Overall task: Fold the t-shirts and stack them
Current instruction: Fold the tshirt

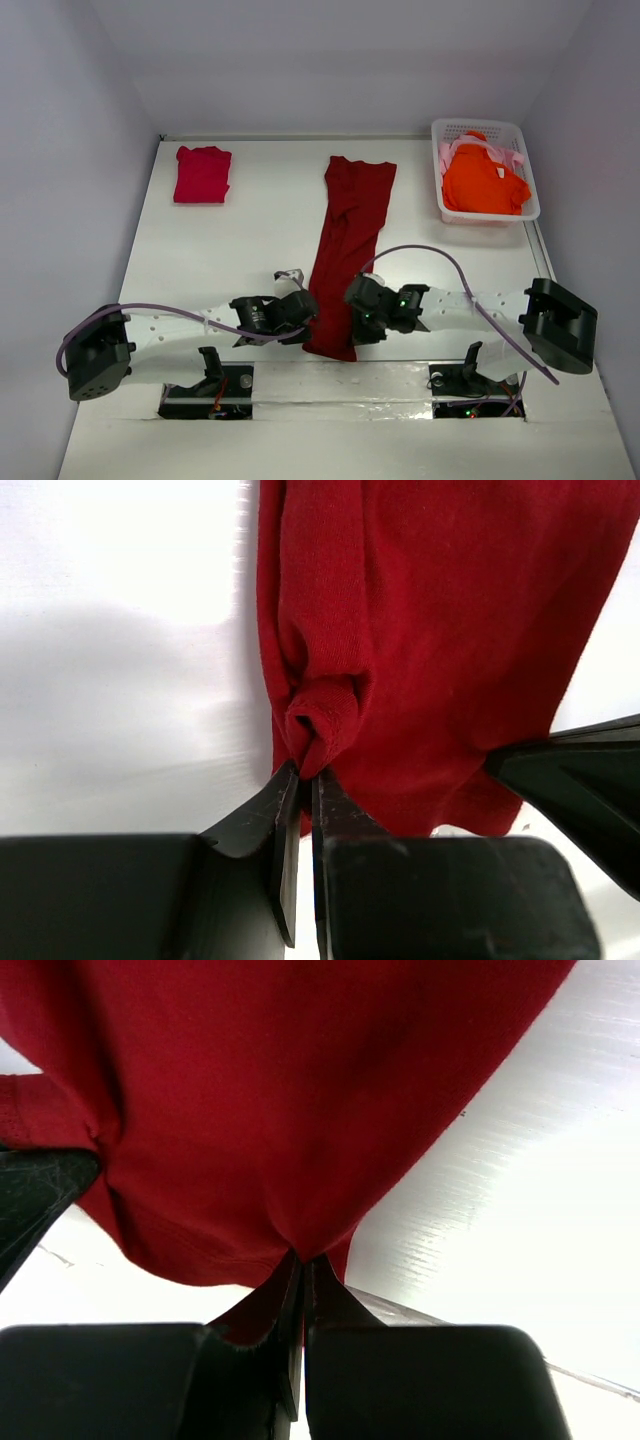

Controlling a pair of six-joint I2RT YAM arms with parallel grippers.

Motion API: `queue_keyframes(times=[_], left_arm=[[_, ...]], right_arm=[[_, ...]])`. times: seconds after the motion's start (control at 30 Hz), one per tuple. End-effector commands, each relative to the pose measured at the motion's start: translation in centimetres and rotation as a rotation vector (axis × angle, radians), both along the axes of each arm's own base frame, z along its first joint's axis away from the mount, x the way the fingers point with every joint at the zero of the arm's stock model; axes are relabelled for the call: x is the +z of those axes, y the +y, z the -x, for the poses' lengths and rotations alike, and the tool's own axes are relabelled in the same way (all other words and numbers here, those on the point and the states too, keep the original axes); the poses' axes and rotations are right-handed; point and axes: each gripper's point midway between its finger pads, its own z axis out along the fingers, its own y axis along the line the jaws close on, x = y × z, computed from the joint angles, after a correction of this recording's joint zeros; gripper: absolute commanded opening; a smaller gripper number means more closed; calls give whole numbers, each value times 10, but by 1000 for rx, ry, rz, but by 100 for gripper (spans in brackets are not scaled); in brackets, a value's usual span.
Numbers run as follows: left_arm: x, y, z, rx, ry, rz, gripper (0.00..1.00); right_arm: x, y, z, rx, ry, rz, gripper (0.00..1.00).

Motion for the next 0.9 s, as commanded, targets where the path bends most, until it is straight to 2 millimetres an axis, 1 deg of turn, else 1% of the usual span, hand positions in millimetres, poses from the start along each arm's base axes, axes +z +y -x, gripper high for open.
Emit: queue_keyframes(times=[0.0, 0.1, 0.27, 0.3, 0.37, 0.57, 0.7, 0.87], left_arm=[[6, -2, -6, 2, -38, -1, 0], [12, -5, -9, 9, -51, 8, 0], [23, -6, -18, 24, -93, -7, 0], [27, -8, -20, 24, -100, -3, 0], [29, -9, -22, 23, -108, -3, 0], [38, -10, -28, 33, -138, 1, 0], [52, -16, -36, 37, -176, 13, 0], [59, -16, -43, 43, -208, -11, 0]], right_arm=[[20, 11, -11, -14, -53, -25, 0], [25, 7, -15, -29, -78, -12, 0], [40, 4, -27, -49, -136, 19, 0], [43, 4, -29, -53, -143, 20, 0], [49, 7, -32, -55, -155, 14, 0], [51, 7, -34, -57, -163, 13, 0], [53, 3, -37, -64, -180, 35, 0], [65, -5, -46, -92, -221, 58, 0]])
